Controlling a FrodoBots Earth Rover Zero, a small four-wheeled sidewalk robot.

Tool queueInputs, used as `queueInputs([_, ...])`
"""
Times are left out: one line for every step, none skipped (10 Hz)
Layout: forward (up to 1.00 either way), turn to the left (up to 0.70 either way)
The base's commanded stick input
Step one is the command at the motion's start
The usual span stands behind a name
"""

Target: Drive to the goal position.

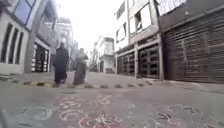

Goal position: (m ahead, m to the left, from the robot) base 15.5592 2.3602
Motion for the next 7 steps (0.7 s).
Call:
queueInputs([1.00,-0.12])
queueInputs([1.00,0.00])
queueInputs([1.00,0.00])
queueInputs([1.00,-0.08])
queueInputs([1.00,-0.17])
queueInputs([1.00,-0.25])
queueInputs([1.00,-0.34])
